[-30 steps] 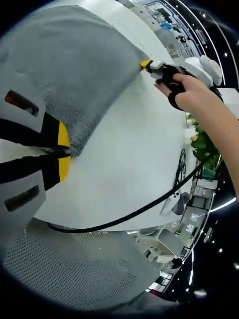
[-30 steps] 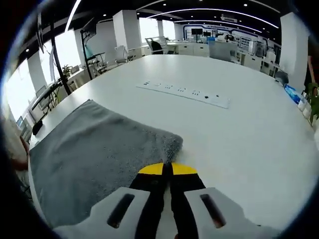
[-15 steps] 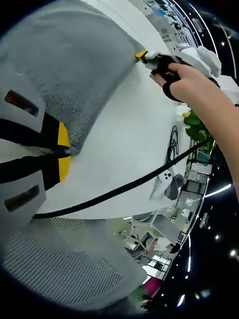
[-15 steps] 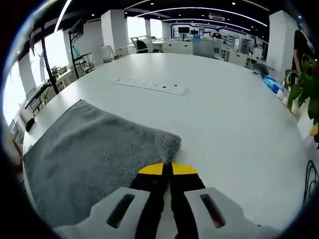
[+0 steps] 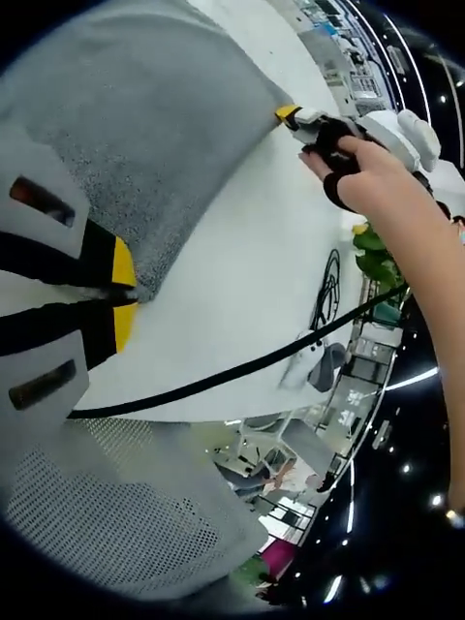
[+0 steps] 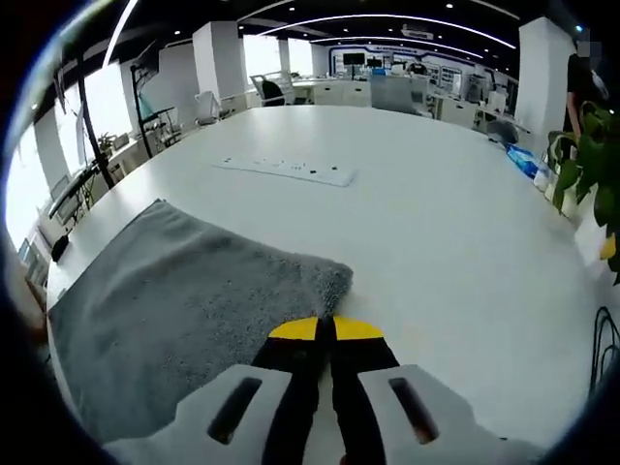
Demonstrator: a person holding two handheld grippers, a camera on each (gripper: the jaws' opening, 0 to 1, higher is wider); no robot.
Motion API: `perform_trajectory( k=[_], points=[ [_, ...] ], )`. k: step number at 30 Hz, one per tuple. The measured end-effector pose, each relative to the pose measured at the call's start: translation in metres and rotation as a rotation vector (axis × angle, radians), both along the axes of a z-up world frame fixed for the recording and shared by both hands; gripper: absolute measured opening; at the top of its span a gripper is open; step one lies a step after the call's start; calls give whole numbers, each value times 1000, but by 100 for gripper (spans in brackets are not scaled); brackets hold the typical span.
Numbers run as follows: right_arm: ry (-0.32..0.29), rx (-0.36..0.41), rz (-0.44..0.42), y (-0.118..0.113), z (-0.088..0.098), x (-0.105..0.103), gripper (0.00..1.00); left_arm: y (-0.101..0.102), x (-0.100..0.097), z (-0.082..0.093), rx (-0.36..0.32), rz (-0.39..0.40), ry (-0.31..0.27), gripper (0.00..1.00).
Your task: Fold the towel on the table until its edges align and the towel forms a compact rectangular stack.
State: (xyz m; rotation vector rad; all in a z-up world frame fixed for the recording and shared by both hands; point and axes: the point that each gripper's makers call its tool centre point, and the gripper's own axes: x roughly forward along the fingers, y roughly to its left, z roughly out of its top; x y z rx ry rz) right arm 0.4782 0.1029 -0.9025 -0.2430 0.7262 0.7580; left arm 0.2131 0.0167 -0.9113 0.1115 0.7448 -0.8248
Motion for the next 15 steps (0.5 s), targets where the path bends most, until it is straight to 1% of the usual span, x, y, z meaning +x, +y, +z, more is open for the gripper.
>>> perform_trajectory(
  k=[4, 9, 11, 15],
  points=[
    [-2, -3, 10, 0, 4, 0, 0, 0, 0, 2, -12, -7, -1, 4],
    [-6, 2, 15, 1, 10, 1, 0, 0, 0, 11, -13, -17, -24, 4],
    [9, 20, 1, 2, 13, 0, 0, 1, -1, 14, -14, -17, -30, 4],
    [7, 25, 1, 3, 18, 0, 0, 5, -4, 21, -25, -4, -36, 4]
  ],
)
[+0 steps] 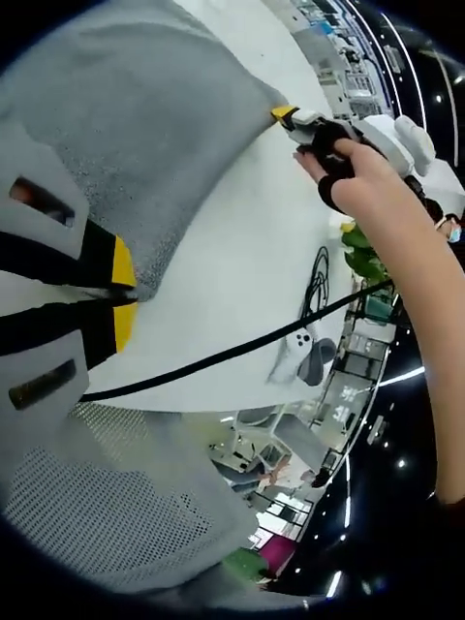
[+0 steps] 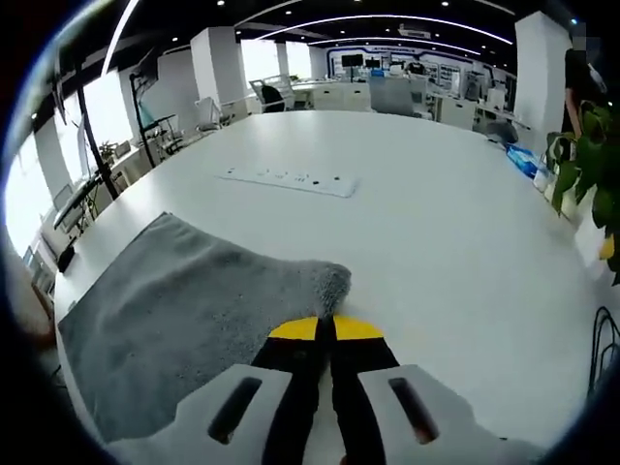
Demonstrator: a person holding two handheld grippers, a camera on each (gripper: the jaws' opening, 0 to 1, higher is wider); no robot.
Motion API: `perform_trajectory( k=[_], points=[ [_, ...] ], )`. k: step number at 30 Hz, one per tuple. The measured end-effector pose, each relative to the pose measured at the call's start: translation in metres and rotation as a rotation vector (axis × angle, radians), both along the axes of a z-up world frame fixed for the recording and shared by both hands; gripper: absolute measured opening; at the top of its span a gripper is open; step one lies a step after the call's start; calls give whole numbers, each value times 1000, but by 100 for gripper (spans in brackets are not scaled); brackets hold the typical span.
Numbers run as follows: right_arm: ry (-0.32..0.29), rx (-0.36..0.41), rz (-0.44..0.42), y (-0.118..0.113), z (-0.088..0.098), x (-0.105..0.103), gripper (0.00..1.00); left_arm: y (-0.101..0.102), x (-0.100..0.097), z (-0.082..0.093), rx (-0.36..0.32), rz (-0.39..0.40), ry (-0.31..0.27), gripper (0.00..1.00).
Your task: Fold the towel on the table until its edges align and the towel forms a compact rectangular stack.
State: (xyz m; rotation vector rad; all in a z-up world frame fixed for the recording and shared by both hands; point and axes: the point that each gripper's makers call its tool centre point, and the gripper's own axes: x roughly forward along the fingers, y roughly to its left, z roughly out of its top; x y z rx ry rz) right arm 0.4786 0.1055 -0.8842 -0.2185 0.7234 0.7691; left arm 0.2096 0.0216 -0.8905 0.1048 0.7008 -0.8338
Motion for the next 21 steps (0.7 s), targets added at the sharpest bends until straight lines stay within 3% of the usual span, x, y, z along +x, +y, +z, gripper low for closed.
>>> perform_trajectory(
  k=[21],
  points=[
    [-30, 79, 9, 25, 51, -7, 0, 31, -1, 59, -76, 97, -104, 4]
  ],
)
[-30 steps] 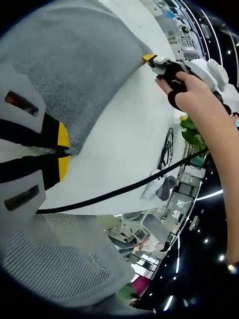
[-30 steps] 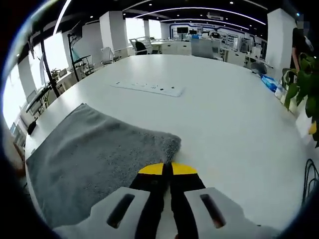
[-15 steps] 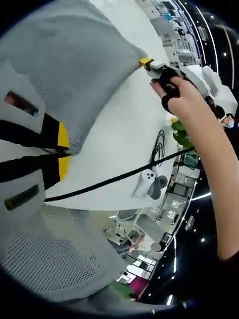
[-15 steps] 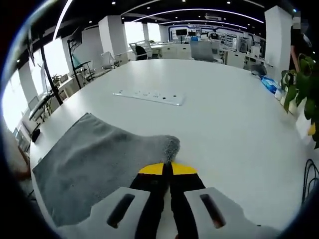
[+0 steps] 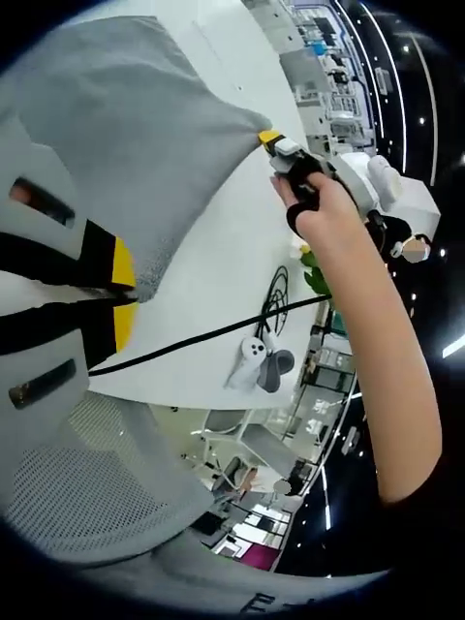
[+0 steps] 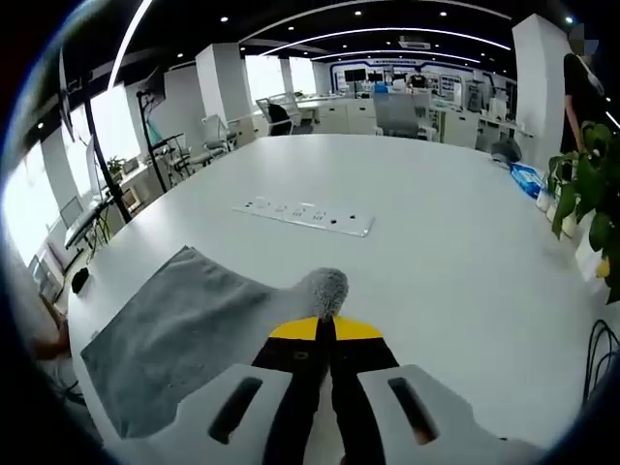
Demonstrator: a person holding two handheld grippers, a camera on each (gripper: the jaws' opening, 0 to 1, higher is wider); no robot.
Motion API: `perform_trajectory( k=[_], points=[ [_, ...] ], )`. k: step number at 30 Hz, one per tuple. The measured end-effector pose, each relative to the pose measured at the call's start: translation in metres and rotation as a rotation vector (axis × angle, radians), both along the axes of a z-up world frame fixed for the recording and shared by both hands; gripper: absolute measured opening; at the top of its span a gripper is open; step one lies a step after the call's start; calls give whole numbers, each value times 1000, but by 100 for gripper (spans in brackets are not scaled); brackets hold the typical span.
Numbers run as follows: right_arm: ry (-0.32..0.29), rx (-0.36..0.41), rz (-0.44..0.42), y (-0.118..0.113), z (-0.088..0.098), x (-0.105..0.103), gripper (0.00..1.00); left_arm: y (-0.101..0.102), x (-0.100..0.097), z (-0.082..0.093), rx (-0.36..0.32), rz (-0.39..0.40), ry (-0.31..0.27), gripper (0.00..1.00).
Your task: Fold the towel on the table until its edges align and the towel forms a compact rectangular stack.
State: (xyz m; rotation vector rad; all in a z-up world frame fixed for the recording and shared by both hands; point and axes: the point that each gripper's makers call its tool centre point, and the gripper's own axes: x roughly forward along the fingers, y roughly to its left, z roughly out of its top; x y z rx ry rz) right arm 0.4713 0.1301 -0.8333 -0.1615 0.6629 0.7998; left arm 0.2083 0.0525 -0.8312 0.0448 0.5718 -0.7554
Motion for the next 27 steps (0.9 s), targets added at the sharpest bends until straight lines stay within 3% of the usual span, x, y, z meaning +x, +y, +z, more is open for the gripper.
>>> perform_trajectory(
  k=[10, 27],
  points=[
    [-11, 13, 18, 16, 24, -8, 0, 16, -5, 23, -55, 63, -41, 4],
    [-28, 56, 40, 48, 56, -19, 0, 61, -18, 58, -87, 189, -117, 3]
  ],
)
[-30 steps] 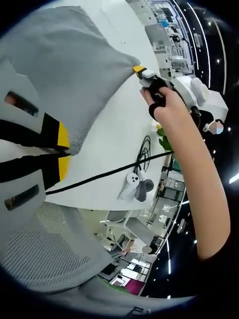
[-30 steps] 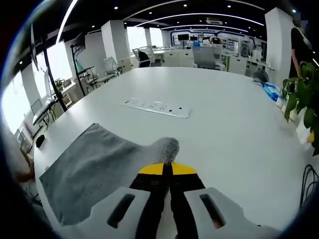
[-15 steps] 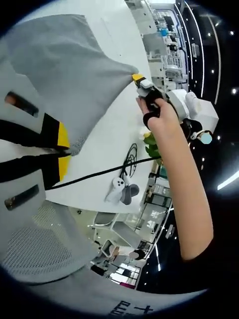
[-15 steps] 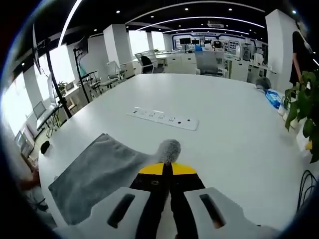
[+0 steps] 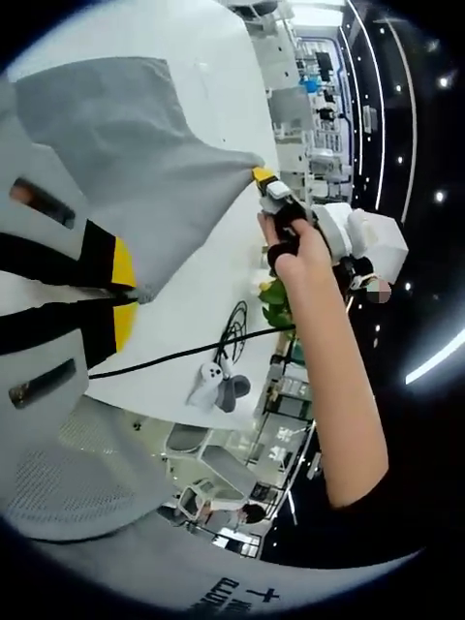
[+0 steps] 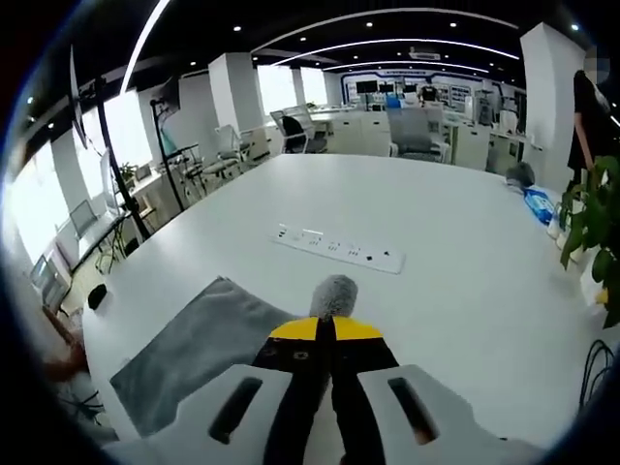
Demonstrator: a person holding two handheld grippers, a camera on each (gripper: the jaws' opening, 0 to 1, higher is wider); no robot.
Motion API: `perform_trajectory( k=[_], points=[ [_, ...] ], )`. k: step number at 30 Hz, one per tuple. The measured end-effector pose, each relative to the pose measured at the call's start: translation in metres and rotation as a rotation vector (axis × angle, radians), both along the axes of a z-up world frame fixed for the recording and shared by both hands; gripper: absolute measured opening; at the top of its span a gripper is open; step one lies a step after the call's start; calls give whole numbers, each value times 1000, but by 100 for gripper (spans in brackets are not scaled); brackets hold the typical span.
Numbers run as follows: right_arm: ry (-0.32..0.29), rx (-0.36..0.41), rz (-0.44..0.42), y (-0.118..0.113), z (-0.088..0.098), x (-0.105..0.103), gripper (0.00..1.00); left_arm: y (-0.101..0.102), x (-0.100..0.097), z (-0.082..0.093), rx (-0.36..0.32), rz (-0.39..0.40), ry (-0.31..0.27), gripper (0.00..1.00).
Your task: Fold the towel on the table until its edges align and the towel forms a compact rectangular stack.
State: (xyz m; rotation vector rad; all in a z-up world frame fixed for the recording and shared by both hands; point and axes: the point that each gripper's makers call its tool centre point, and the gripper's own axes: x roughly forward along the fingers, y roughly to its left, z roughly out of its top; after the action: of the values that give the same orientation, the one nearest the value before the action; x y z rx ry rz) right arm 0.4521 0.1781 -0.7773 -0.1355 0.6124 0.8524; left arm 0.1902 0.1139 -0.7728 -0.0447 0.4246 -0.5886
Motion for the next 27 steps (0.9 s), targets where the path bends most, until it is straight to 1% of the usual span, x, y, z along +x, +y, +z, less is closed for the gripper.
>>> perform_trajectory(
  k=[5, 8, 11, 15, 17, 27],
  points=[
    [-4, 17, 17, 16, 8, -5, 0, 10, 0, 5, 7, 18, -12, 3],
    [-5, 28, 28, 27, 12, -9, 0, 19, -2, 13, 13, 31, -31, 3],
    [-9, 41, 44, 39, 17, -14, 0, 27, -5, 17, 15, 49, -41, 3],
    [-14, 51, 64, 51, 21, -20, 0, 40, -11, 18, 0, 86, -39, 3],
    [-13, 54, 67, 56, 21, -21, 0, 42, -14, 19, 1, 96, -39, 3],
    [5, 81, 66, 72, 23, -25, 0, 63, -28, 18, -6, 165, -34, 3]
  ],
)
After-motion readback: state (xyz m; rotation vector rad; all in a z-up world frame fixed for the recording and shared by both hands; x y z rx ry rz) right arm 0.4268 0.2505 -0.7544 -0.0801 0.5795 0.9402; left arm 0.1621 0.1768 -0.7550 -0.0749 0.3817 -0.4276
